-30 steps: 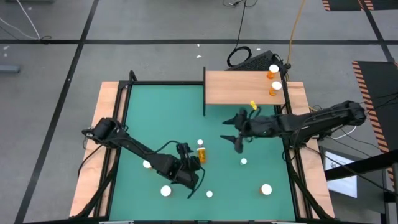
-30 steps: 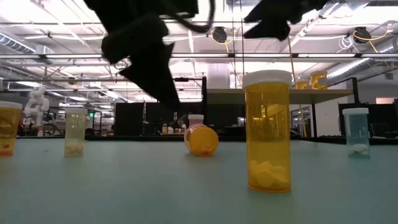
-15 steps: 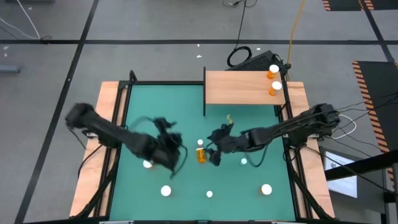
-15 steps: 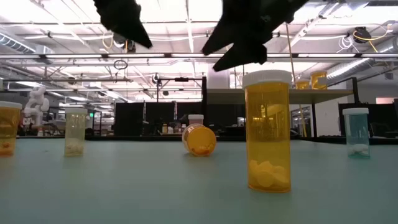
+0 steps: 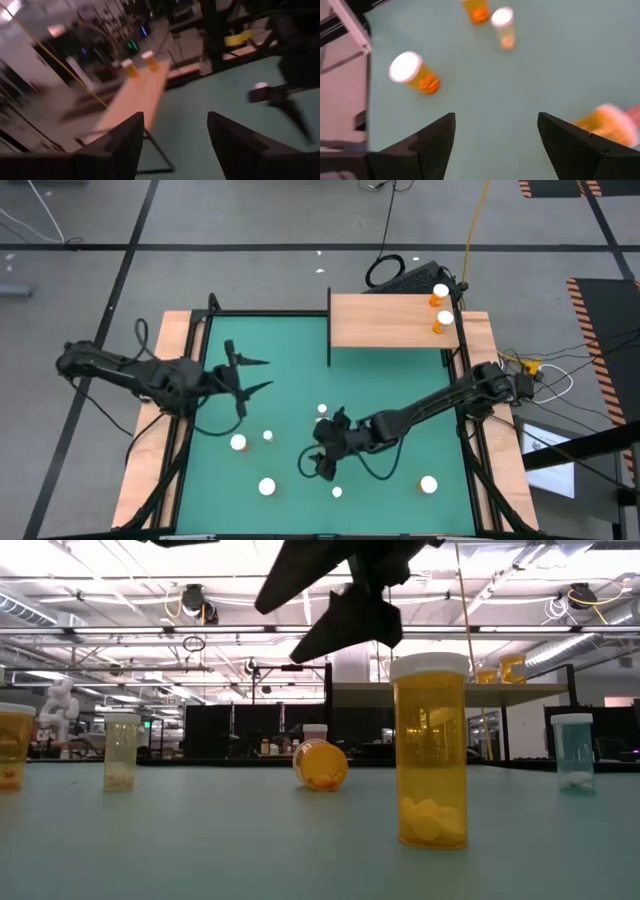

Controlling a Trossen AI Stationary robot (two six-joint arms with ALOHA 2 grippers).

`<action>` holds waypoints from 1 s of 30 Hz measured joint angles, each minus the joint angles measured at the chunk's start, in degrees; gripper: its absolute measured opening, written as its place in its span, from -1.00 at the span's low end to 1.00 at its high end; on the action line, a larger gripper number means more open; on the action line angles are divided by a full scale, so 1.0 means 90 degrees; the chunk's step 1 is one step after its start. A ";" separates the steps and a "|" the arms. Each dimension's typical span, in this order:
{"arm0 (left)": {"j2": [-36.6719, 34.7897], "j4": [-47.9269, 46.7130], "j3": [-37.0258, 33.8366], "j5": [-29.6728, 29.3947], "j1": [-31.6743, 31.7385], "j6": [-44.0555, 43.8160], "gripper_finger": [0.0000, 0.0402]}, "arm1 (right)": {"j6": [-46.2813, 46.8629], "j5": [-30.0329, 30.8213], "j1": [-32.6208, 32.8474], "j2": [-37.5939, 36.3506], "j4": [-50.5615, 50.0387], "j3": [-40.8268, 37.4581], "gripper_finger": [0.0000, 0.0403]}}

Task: Pick and place medicine bottles onto shelf by color
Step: Put the orange pill bottle on the shelf

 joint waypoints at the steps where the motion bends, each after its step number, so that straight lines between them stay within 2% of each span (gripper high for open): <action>1: -0.0115 0.0009 -0.0010 0.0003 0.0038 0.0212 0.10 | 0.0187 0.0020 0.0027 0.0003 -0.0075 0.0000 0.39; 4: -0.0410 0.0061 -0.0020 0.0012 0.0193 0.0448 0.09 | 0.0893 0.0206 0.0021 0.0003 -0.0423 0.0000 0.39; 8: -0.0606 0.0006 -0.0016 0.0037 0.0356 0.0266 0.09 | 0.1693 0.0161 -0.0132 0.0086 -0.0967 0.0000 0.39; 12: -0.0646 -0.0475 -0.0018 0.0076 0.0407 0.0516 0.08 | 0.2187 -0.0397 -0.0177 0.0281 -0.1100 -0.0002 0.43; 15: -0.0688 -0.0927 -0.0020 0.0177 0.0587 0.0616 0.05 | 0.2467 -0.0492 -0.0265 0.0440 -0.1182 0.0000 0.52; 18: -0.0751 -0.1050 -0.0020 0.0851 0.0899 0.0619 0.01 | 0.2621 -0.0467 -0.0419 0.0655 -0.1310 -0.0005 0.60; 21: -0.0755 -0.0741 -0.0188 0.1536 0.1267 0.0743 -0.03 | 0.2616 -0.0465 -0.0501 0.0779 -0.1258 -0.0004 0.65; 26: -0.0728 0.0031 -0.0632 0.1717 0.1936 0.0757 -0.09 | 0.2484 -0.0283 -0.0596 0.0903 -0.1245 -0.0006 0.67; 30: -0.0726 0.0201 -0.0780 0.1834 0.2326 0.0513 -0.09 | 0.2441 -0.0178 -0.0694 0.0948 -0.1327 -0.0010 0.67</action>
